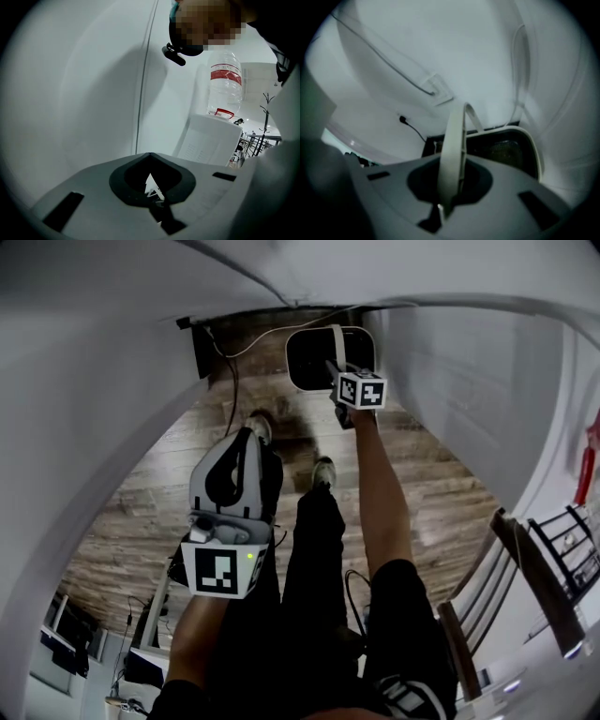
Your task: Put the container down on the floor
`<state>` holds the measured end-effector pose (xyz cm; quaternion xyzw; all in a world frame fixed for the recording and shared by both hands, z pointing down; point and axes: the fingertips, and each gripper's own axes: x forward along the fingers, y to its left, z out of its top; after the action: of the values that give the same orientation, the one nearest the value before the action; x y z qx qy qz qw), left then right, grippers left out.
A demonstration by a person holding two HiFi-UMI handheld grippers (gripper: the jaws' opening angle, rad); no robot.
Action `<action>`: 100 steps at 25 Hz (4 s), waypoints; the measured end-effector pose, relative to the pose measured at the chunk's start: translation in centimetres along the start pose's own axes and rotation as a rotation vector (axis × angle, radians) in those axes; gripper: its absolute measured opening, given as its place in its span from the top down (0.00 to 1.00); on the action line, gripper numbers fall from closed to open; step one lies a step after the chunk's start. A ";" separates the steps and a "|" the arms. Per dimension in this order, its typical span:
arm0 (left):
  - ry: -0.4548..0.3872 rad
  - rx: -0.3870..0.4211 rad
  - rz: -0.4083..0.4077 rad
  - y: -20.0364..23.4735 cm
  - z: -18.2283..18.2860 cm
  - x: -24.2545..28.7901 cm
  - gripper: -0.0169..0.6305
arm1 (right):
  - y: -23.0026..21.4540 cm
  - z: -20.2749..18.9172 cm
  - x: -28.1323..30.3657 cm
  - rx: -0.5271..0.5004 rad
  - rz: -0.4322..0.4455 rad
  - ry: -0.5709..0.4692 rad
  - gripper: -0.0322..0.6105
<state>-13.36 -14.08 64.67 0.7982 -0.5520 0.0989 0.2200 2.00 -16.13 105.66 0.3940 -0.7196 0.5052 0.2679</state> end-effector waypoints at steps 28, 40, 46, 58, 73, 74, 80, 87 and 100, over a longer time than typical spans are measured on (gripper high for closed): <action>0.013 -0.023 -0.019 -2.1 -0.4 1.5 0.93 | -4.8 0.4 -1.8 0.089 -0.174 -0.077 0.88; -0.003 -0.036 -0.025 -2.5 0.3 0.3 0.93 | -4.9 -0.9 -3.7 0.059 -0.295 -0.035 0.73; -0.002 -0.044 -0.024 -2.8 0.4 -0.7 0.93 | -4.5 -0.9 -5.4 0.069 -0.317 -0.055 0.73; -0.061 -0.023 -0.029 -5.4 3.1 -4.3 0.93 | -1.9 -1.2 -11.1 0.080 -0.291 -0.090 0.73; -0.145 0.033 0.011 -14.6 9.7 -14.8 0.93 | 9.3 -2.1 -32.0 0.041 -0.146 -0.218 0.80; -0.150 0.032 0.013 -15.6 10.1 -15.7 0.93 | 10.1 -2.2 -33.6 0.030 -0.140 -0.224 0.80; -0.197 0.048 0.032 -20.2 13.2 -20.6 0.93 | 14.5 -1.5 -42.2 -0.037 -0.078 -0.275 0.80; -0.227 0.073 0.033 -22.9 16.5 -24.5 0.93 | 18.2 0.8 -52.2 -0.081 -0.063 -0.374 0.86; -0.196 0.148 -0.085 -22.4 19.5 -28.9 0.93 | 30.5 1.8 -63.1 -0.201 -0.086 -0.572 0.86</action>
<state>-5.02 7.70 30.48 0.8408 -0.5277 0.0514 0.1091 10.92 6.33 39.81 0.5218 -0.7949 0.2881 0.1135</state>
